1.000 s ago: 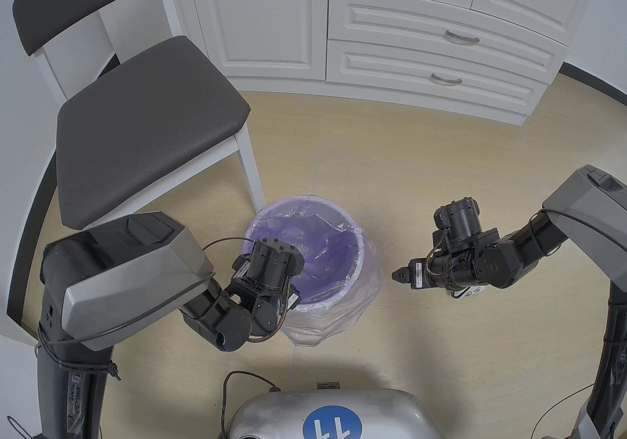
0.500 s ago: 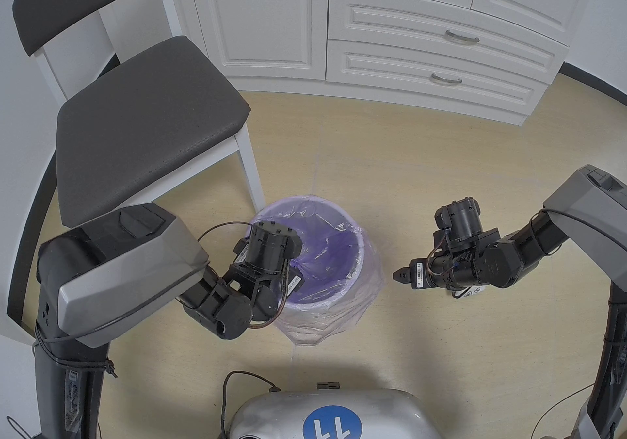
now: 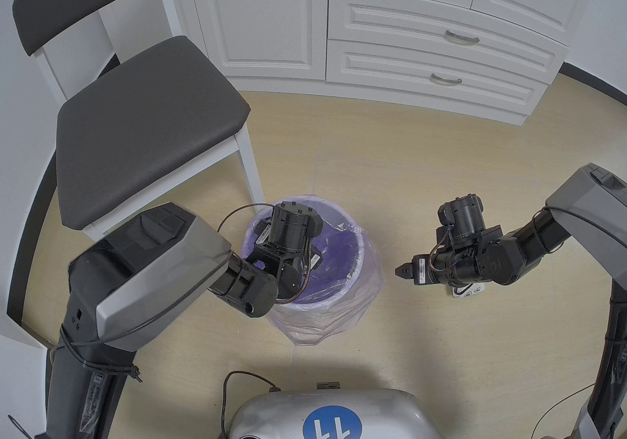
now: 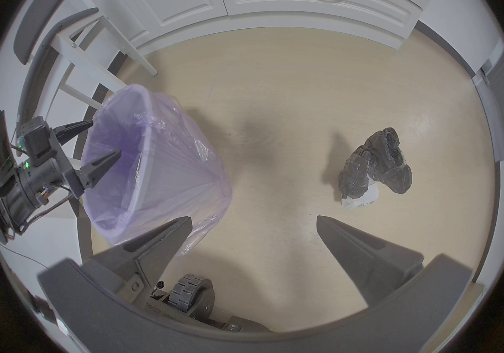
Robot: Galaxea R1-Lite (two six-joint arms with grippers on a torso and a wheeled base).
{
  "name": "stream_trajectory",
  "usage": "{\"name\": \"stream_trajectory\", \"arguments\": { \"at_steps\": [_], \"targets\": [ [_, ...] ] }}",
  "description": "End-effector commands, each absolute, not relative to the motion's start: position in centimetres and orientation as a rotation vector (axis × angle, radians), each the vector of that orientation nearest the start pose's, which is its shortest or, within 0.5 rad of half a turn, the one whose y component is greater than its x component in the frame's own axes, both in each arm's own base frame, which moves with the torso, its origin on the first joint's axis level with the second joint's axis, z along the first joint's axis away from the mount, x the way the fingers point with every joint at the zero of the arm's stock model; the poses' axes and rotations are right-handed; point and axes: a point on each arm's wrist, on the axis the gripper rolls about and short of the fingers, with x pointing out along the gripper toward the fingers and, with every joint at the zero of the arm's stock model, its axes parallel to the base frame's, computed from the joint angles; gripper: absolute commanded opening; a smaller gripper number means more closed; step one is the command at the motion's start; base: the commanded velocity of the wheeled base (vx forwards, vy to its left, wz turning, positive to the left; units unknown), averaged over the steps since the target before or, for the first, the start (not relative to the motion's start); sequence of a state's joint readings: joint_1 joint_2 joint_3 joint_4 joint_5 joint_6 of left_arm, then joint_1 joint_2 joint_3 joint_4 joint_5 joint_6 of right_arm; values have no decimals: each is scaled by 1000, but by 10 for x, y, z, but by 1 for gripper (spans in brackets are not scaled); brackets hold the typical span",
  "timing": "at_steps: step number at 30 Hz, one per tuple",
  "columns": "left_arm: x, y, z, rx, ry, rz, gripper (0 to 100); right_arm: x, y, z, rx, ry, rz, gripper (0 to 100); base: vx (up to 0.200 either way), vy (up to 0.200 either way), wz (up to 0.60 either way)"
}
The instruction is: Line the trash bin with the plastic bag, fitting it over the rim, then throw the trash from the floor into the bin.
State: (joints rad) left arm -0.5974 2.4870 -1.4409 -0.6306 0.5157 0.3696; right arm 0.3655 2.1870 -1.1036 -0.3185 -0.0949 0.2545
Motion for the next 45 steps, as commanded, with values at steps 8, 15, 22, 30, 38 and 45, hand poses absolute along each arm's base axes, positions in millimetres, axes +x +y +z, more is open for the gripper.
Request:
{"name": "stream_trajectory", "arguments": {
  "at_steps": [8,15,22,30,38,45],
  "targets": [
    [425,-280,3,554,308,-139,100,372,130,70,86,733,146,100,0,0,0],
    [426,-288,12,487,255,-107,100,371,129,75,91,721,145,100,0,0,0],
    [425,-294,14,429,222,-42,100,371,129,75,89,722,144,100,0,0,0],
    [412,-298,11,386,244,-18,100,370,129,78,90,714,145,100,0,0,0],
    [380,-281,41,320,264,-21,100,365,127,89,95,692,150,100,0,0,0],
    [343,-243,72,150,247,14,100,359,126,95,95,686,153,100,0,0,0]
  ]
}}
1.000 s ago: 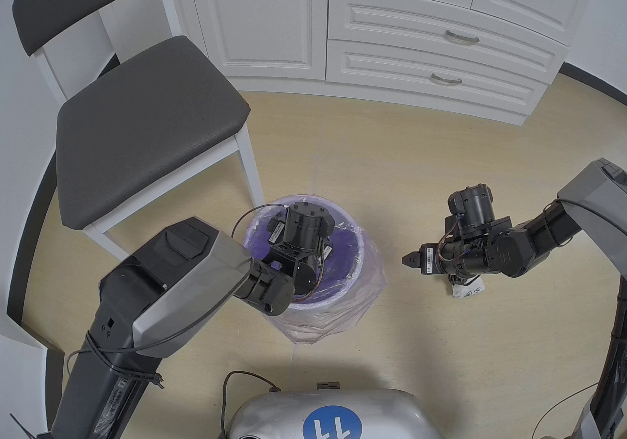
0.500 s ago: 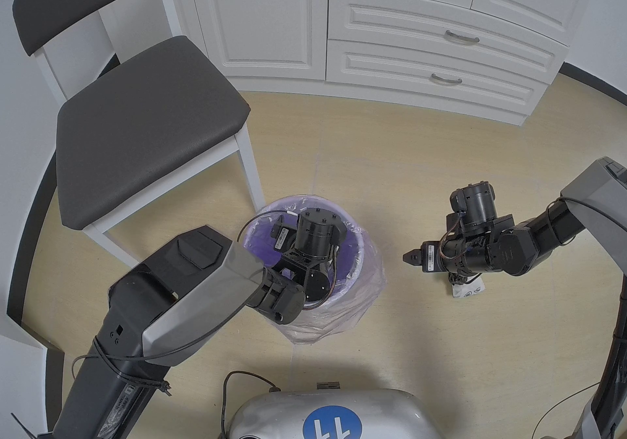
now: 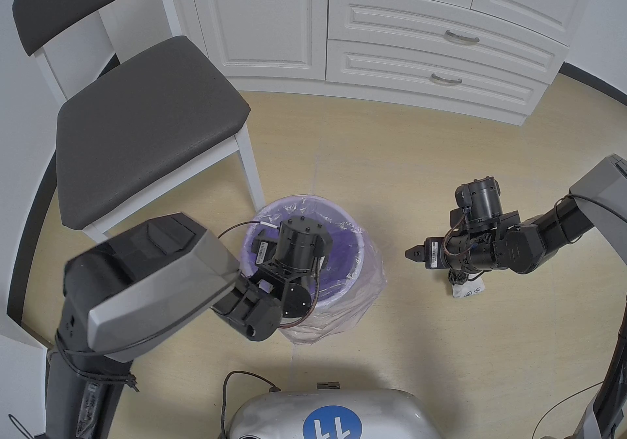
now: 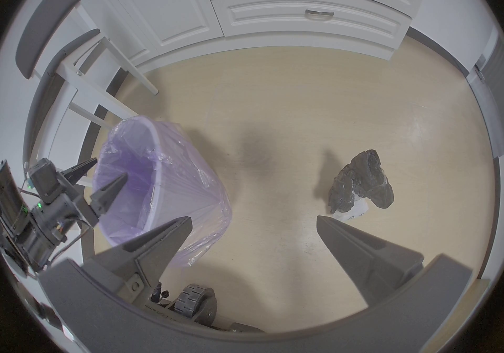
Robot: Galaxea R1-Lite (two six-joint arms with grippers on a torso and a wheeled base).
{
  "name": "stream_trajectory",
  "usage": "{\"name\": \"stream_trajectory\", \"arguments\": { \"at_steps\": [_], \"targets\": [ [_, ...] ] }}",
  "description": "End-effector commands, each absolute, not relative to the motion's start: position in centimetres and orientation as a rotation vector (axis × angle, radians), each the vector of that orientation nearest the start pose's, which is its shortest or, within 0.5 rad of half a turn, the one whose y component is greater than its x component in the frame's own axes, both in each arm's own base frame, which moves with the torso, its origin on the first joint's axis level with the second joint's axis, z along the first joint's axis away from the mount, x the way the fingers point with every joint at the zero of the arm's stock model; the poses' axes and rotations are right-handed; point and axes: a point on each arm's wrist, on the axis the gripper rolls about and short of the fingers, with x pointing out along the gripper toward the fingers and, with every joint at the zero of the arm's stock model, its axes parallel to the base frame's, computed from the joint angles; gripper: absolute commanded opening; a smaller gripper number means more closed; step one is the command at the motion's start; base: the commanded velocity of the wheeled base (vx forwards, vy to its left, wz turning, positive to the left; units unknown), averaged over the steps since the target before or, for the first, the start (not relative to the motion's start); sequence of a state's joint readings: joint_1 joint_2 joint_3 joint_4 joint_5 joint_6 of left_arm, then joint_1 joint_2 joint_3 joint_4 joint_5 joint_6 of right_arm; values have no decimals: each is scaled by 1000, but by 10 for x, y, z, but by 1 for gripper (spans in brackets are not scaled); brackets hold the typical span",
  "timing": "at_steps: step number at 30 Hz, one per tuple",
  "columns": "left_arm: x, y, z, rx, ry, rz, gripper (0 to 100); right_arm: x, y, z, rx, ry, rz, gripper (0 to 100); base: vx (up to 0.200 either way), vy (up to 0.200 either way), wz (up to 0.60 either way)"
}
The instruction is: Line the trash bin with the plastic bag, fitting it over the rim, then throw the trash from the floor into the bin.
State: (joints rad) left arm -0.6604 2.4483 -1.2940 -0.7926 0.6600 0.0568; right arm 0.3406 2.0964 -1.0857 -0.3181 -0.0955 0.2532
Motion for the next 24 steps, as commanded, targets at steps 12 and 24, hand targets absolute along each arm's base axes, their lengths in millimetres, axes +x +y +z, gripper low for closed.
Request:
{"name": "stream_trajectory", "arguments": {
  "at_steps": [12,24],
  "targets": [
    [288,-159,74,88,318,118,100,359,132,83,81,717,157,100,0,0,0],
    [278,-120,36,120,459,132,100,346,132,91,57,705,166,100,0,0,0]
  ]
}}
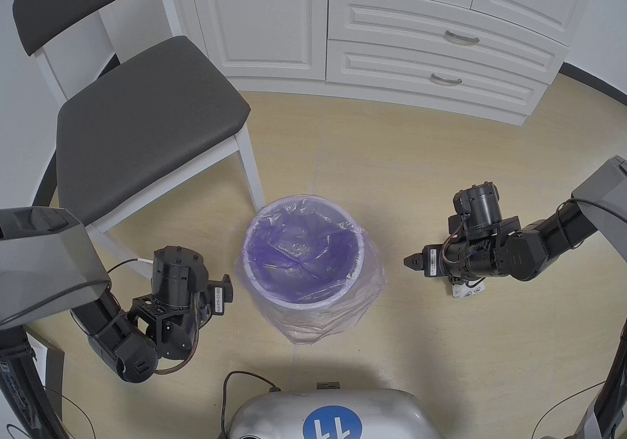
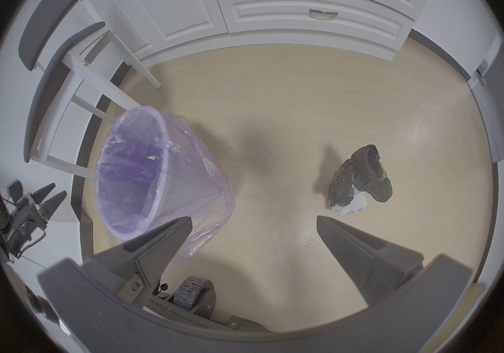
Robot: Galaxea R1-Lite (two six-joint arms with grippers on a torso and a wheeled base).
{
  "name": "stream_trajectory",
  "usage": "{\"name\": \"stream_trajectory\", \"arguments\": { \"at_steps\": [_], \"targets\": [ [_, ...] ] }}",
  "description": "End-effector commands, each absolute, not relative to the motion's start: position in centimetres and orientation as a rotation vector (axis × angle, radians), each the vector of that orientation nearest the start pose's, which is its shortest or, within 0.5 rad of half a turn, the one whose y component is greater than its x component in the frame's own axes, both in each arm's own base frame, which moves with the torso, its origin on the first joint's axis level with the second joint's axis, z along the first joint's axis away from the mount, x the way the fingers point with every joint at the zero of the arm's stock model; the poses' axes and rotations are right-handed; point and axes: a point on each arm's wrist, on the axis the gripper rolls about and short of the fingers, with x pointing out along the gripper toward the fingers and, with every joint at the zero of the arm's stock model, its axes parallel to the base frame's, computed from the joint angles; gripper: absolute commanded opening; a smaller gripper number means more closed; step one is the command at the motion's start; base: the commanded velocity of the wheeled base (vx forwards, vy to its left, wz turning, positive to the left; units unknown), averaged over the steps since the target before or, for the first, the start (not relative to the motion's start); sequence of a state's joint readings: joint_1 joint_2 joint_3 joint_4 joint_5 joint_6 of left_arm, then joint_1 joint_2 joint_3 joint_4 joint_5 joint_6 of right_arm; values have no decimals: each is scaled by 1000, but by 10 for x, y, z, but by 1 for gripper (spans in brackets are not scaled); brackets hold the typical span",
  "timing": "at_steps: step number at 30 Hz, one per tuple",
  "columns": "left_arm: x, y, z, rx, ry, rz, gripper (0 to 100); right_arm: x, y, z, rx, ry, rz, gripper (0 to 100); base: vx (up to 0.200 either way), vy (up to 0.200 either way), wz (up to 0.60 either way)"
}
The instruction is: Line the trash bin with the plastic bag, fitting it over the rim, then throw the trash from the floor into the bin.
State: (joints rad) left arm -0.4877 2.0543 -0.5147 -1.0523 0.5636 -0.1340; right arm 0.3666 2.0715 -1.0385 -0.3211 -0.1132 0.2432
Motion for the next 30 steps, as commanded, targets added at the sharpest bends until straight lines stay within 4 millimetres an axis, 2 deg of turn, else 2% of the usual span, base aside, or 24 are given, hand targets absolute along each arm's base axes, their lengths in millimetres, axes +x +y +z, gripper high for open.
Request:
{"name": "stream_trajectory", "arguments": {
  "at_steps": [1,9,14,18,24,30],
  "targets": [
    [278,-119,36,120,459,133,100,346,132,91,58,702,167,100,0,0,0],
    [280,-111,12,126,482,154,100,339,135,91,26,659,191,100,0,0,0],
    [290,-108,-28,125,501,154,100,341,134,93,26,634,169,100,0,0,0],
    [298,-101,-49,103,508,130,100,340,133,97,26,621,170,100,0,0,0],
    [313,-96,-58,66,511,74,100,340,134,96,25,624,169,100,0,0,0],
    [340,-104,-67,77,509,46,100,341,134,94,26,627,168,100,0,0,0]
  ]
}}
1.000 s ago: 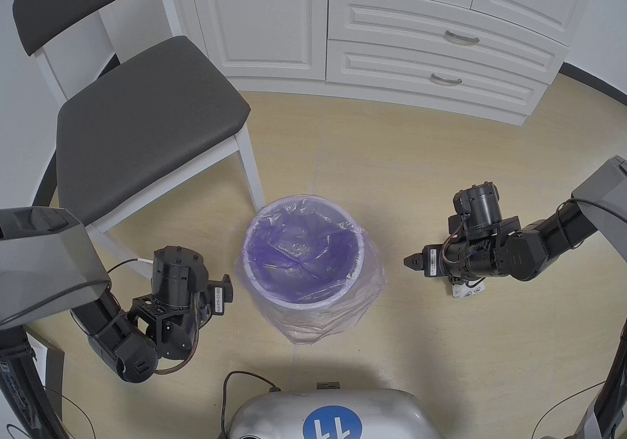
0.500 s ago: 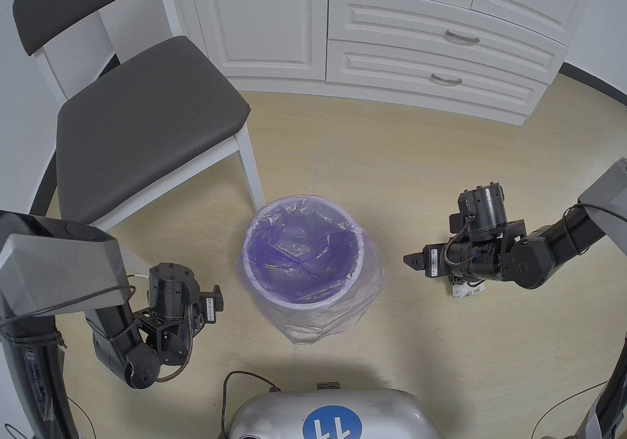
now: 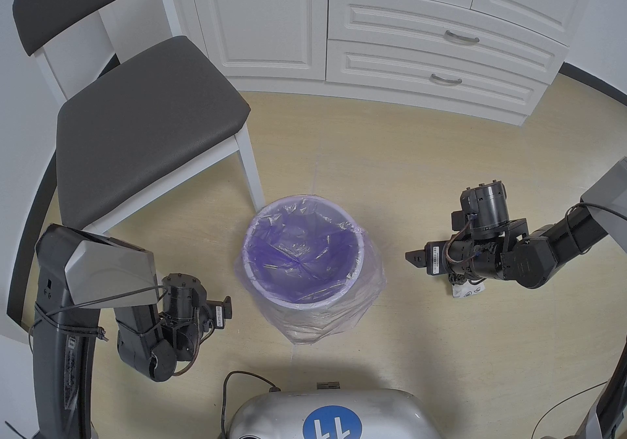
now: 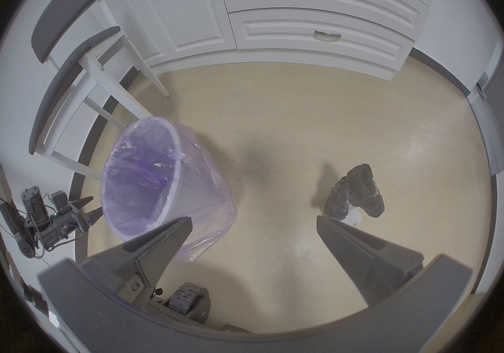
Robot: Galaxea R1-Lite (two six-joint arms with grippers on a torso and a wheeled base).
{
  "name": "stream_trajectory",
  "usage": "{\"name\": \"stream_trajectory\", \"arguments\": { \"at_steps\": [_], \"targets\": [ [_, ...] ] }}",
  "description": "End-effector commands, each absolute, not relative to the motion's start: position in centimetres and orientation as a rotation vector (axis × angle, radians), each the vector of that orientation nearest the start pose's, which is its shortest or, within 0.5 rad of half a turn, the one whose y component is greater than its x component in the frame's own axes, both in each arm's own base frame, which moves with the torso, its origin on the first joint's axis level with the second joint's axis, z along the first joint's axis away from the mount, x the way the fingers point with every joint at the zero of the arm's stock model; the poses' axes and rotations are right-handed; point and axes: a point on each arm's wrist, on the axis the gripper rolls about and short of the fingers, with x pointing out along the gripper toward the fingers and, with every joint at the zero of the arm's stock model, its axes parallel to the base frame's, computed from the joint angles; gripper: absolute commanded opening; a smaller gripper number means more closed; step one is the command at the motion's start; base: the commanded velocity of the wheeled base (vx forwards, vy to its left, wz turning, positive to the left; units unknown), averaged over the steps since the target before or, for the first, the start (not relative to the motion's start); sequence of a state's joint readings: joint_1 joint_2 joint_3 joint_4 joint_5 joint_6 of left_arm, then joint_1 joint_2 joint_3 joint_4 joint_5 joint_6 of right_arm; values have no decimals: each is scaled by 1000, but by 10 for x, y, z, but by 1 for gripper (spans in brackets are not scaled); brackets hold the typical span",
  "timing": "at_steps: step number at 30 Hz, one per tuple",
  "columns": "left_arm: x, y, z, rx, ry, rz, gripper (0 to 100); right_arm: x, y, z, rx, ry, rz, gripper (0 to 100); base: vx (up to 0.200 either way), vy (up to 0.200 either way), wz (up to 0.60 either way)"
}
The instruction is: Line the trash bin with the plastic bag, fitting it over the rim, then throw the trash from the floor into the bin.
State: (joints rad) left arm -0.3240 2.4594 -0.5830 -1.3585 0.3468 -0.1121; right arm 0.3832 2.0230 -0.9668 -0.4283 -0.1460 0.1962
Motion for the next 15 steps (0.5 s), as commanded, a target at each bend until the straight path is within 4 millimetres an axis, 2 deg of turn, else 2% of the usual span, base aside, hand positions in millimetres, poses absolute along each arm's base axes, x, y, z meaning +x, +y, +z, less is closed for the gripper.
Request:
{"name": "stream_trajectory", "arguments": {
  "at_steps": [1,2,6,8,9,15],
  "targets": [
    [346,-105,-68,74,503,48,100,341,134,94,26,626,169,100,0,0,0],
    [348,-106,-68,73,500,47,100,342,134,94,27,624,167,100,0,0,0],
    [381,-111,-71,91,487,52,100,344,131,96,33,619,159,100,0,0,0],
    [385,-111,-71,93,483,53,100,344,130,96,34,618,157,100,0,0,0],
    [403,-116,-71,89,465,54,100,346,125,97,38,614,143,100,0,0,0],
    [437,-127,-72,90,457,53,100,352,117,101,55,567,126,100,0,0,0]
  ]
}}
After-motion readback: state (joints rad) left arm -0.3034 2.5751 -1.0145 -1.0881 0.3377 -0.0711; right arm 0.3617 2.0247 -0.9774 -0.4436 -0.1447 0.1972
